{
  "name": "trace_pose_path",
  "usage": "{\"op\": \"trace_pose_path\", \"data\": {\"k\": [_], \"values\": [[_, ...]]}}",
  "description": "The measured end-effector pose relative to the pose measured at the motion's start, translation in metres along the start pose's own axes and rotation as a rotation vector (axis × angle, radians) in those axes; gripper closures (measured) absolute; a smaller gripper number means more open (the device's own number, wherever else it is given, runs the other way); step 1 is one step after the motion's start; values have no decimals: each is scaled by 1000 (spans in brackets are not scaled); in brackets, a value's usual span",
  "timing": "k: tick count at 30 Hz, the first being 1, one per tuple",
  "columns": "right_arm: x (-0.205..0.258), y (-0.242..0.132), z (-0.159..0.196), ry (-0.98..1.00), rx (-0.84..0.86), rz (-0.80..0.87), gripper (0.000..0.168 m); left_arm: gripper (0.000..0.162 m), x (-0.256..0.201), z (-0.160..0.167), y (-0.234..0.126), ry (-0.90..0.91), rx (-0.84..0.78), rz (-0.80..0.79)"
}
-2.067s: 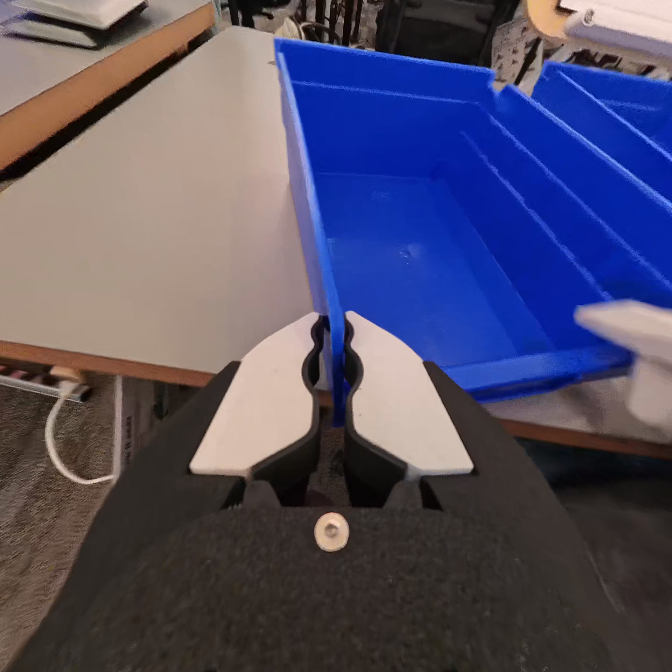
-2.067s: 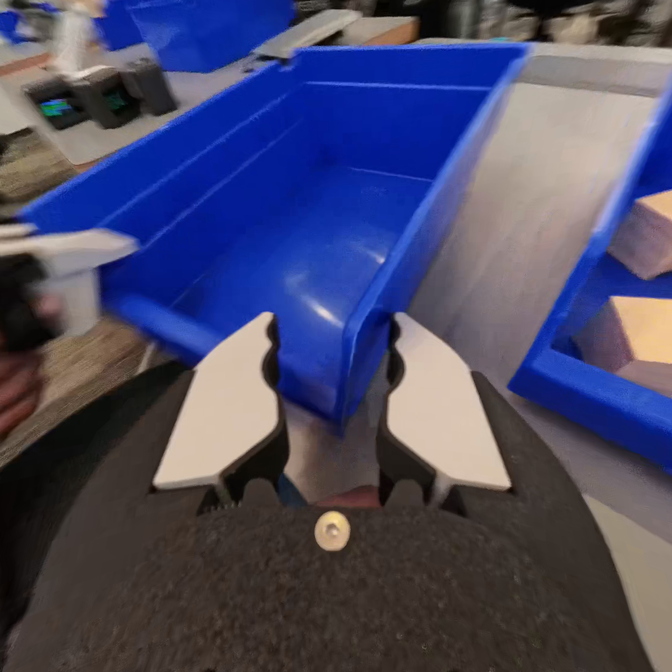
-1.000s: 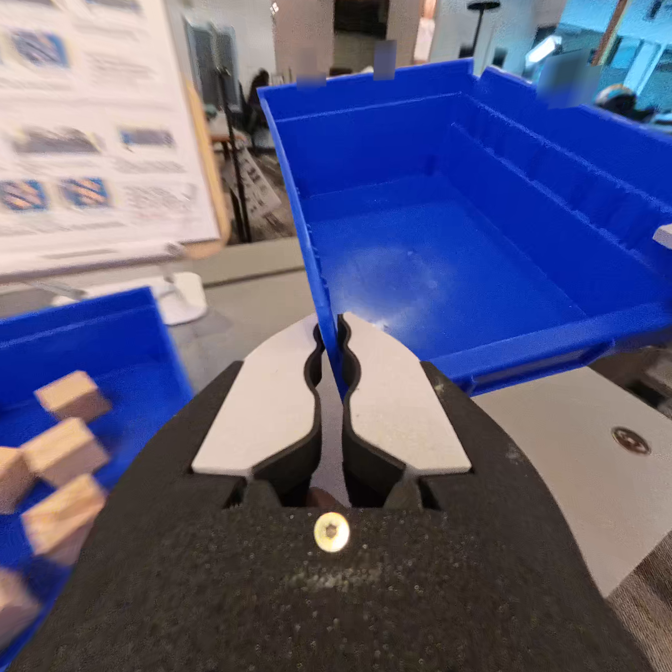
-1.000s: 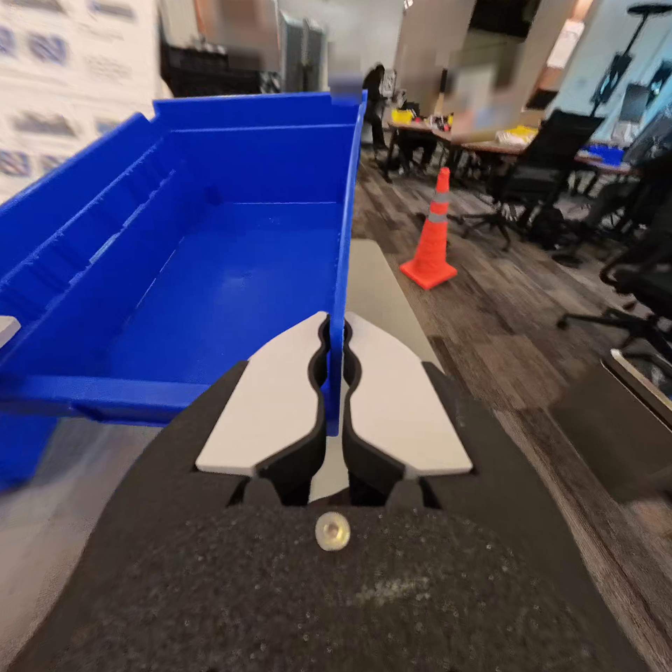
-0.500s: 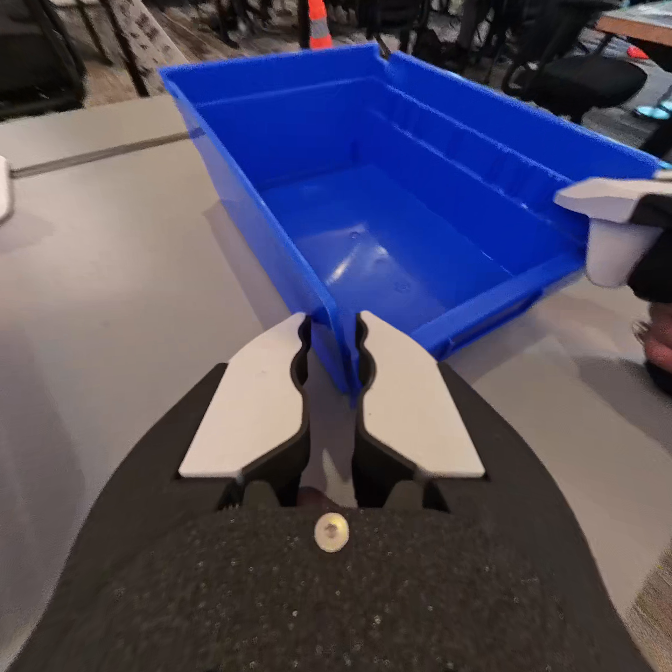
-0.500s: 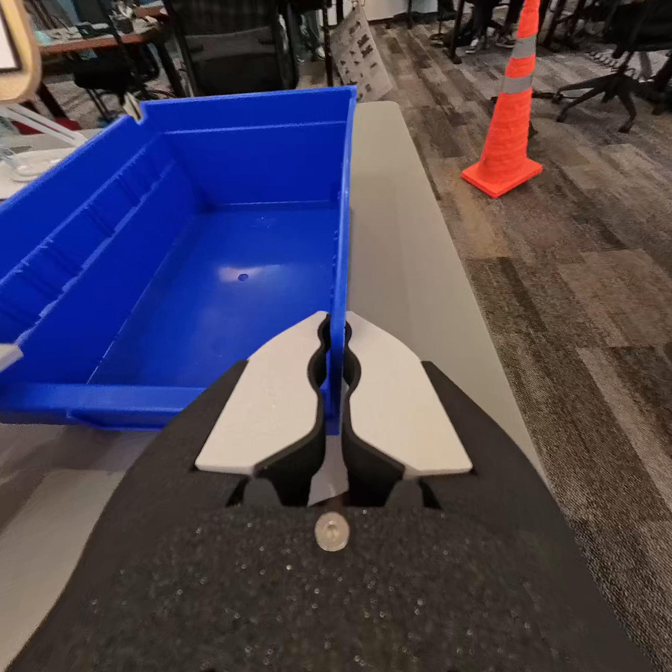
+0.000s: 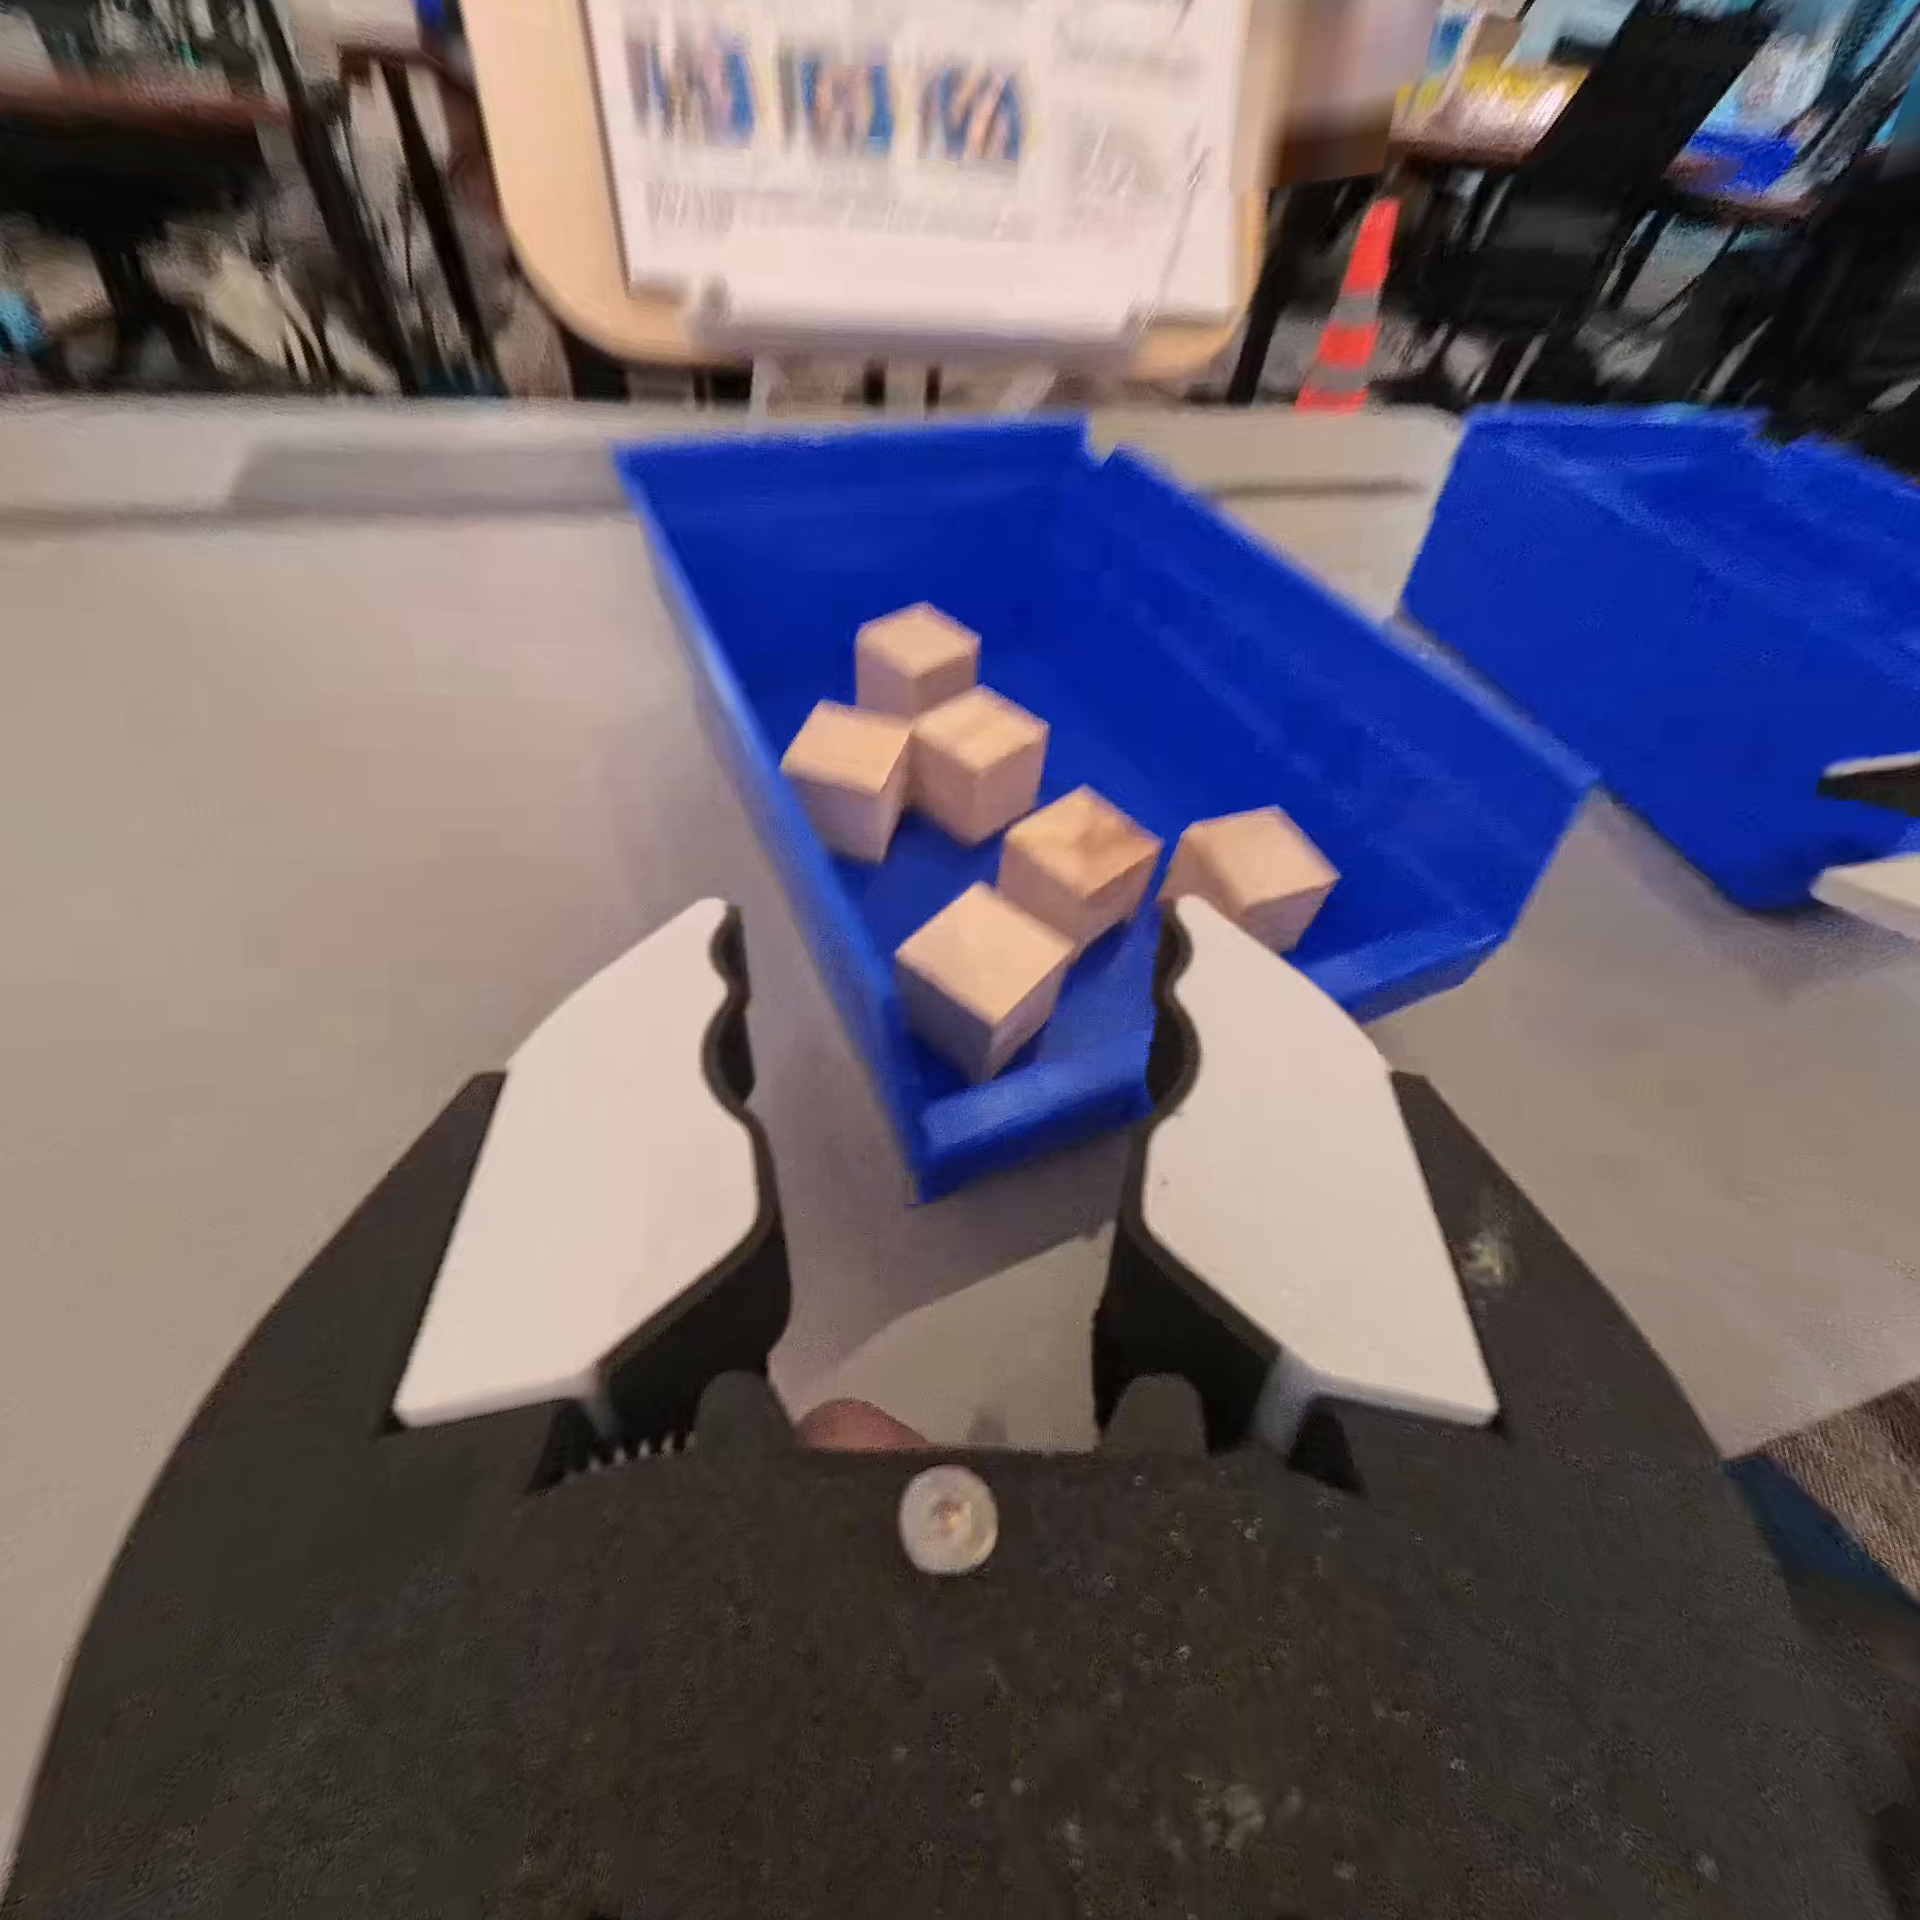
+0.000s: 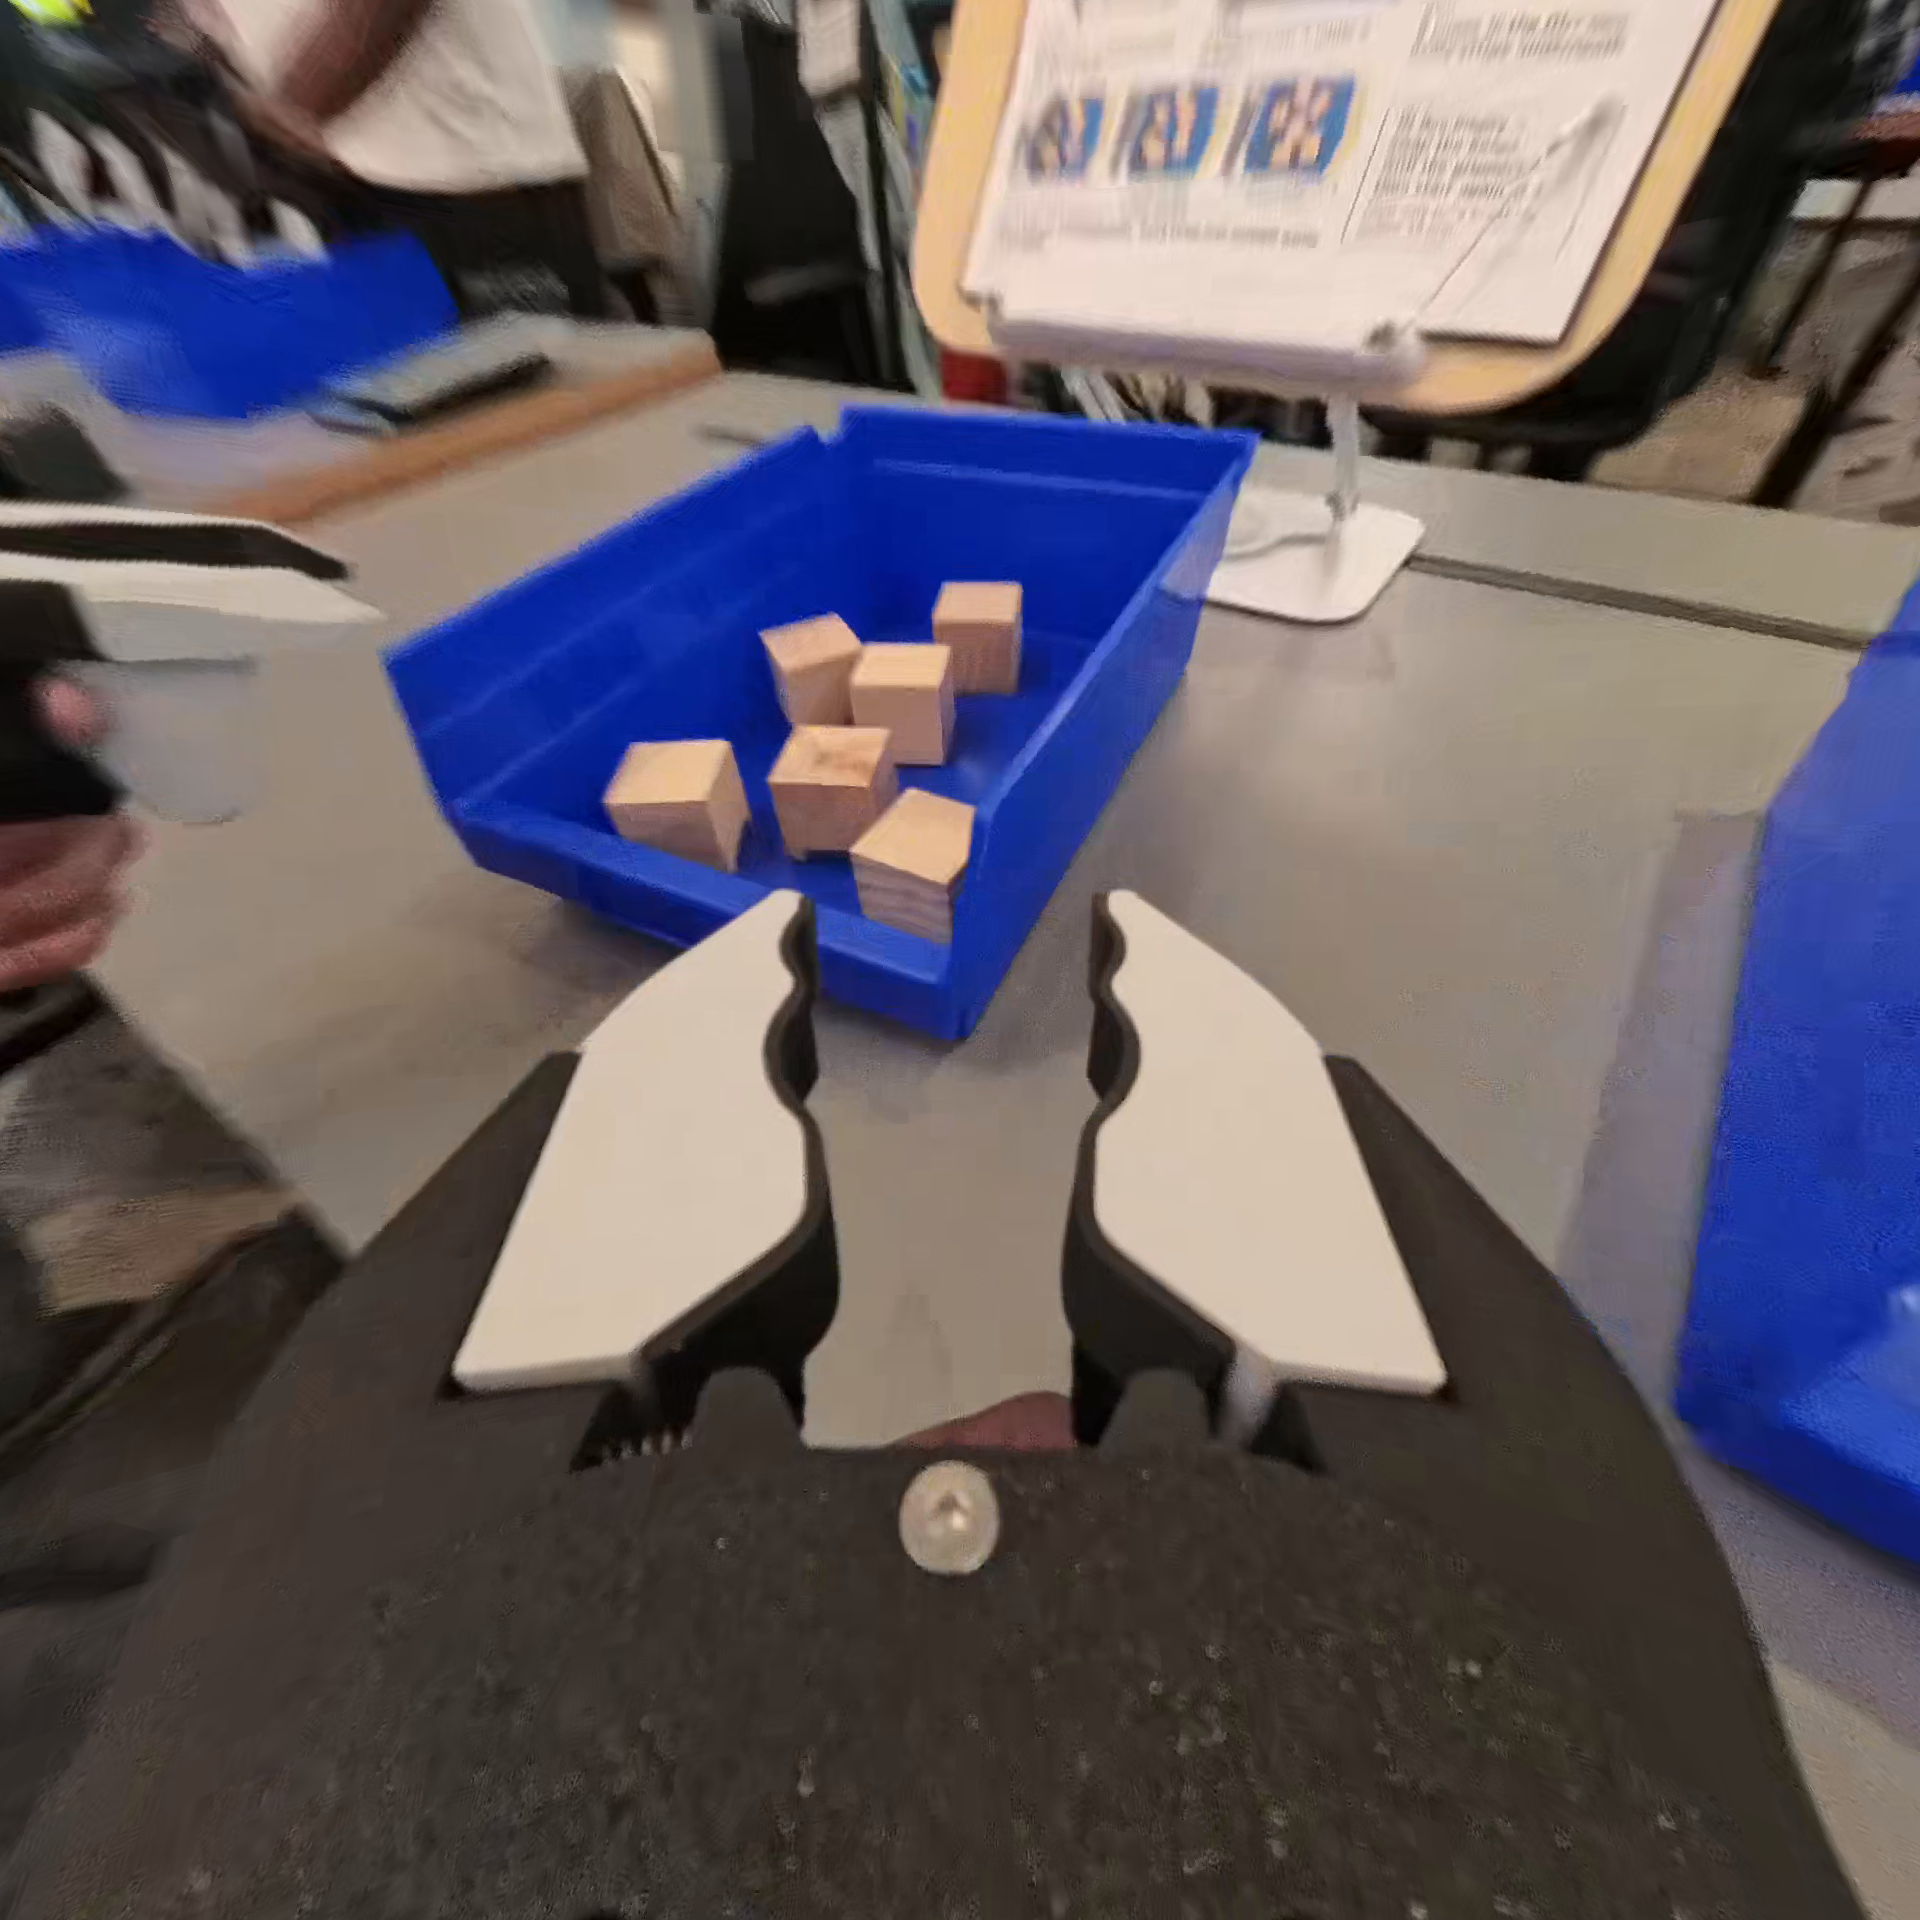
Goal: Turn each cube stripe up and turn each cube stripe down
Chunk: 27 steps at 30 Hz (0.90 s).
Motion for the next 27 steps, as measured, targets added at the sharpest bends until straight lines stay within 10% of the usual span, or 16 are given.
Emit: {"op": "trace_pose_path", "data": {"k": [6, 10, 17, 27], "values": [[-1, 81, -9, 158, 87, 118, 116, 114, 18, 21, 57, -115, 135, -54], [4, 102, -9, 175, 136, 157, 152, 149, 21, 13, 61, -132, 143, -43], [63, 117, -29, 205, 3, 264, 163, 158, 63, -3, 28, 2, 76, -217], [205, 214, -86, 180, -3, 243, 162, 160, 234, -14, -22, -48, 81, -252]]}}
Point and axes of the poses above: each gripper's, where its closed fingertips meet, y out along the fingers, z out of its underside, x = y × z across the jaws, the point moved 10 cm from there along -y, back along the fingers, and after that the axes turned 11 degrees about x, right-handed, at the moved point
